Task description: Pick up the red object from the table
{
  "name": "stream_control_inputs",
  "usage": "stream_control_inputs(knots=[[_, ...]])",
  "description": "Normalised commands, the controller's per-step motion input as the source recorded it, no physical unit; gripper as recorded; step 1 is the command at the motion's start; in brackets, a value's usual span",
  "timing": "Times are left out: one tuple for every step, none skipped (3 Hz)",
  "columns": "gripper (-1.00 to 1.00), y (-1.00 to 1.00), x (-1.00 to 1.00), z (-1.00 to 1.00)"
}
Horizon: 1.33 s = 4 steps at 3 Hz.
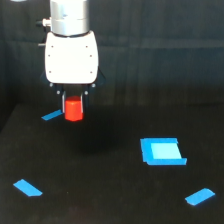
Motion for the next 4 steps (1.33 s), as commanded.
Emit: stream_control_inputs(knots=[[-0.94, 0.00, -0.07, -0.04], [-0.96, -0.02, -0.01, -0.10], [-0.99, 0.07, -0.10, -0.14], [-1.00, -0.15, 0.02, 0.02]])
